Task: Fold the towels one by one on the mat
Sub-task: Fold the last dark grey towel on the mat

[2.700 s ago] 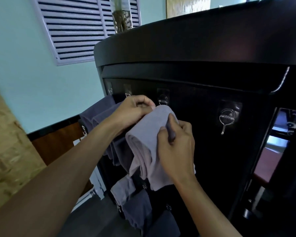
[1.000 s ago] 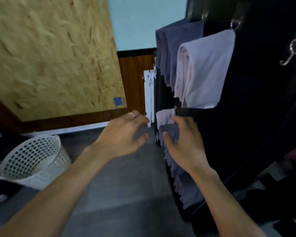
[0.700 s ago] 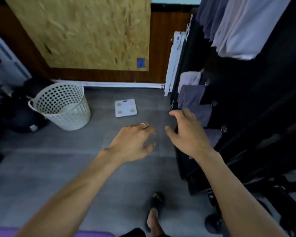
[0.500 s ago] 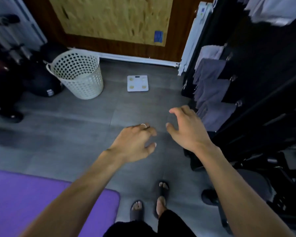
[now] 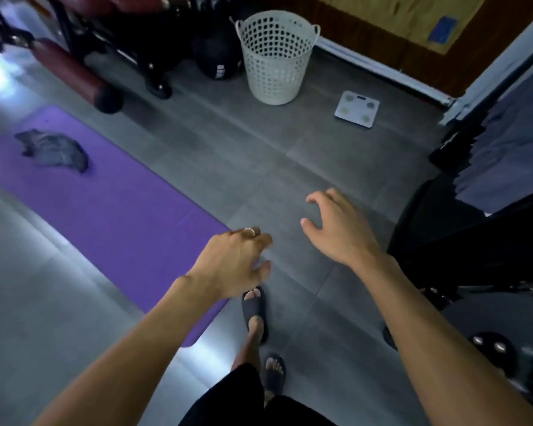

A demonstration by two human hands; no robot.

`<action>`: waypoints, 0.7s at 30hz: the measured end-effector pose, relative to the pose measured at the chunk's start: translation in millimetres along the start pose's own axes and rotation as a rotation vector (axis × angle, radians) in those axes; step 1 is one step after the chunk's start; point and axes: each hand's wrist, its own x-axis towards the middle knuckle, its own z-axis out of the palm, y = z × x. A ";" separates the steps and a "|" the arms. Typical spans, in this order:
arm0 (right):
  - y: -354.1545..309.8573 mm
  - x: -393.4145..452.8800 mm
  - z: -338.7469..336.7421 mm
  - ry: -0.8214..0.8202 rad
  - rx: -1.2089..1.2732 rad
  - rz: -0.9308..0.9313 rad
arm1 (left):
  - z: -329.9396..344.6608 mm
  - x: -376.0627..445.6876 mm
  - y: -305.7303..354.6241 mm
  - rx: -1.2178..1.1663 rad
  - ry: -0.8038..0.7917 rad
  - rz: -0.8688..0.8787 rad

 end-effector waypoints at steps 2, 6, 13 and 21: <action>-29.7 -14.3 21.0 -0.044 -0.002 -0.045 | 7.6 -42.7 -13.4 -0.011 0.000 -0.063; -93.8 -35.3 60.8 -0.121 -0.014 -0.138 | 18.5 -118.2 -47.0 -0.034 0.040 -0.186; -228.5 -60.2 131.1 -0.154 -0.034 -0.271 | 26.6 -246.3 -134.7 -0.079 0.093 -0.306; -432.0 -77.1 229.0 -0.159 -0.022 -0.371 | 19.4 -414.6 -286.6 -0.069 0.118 -0.400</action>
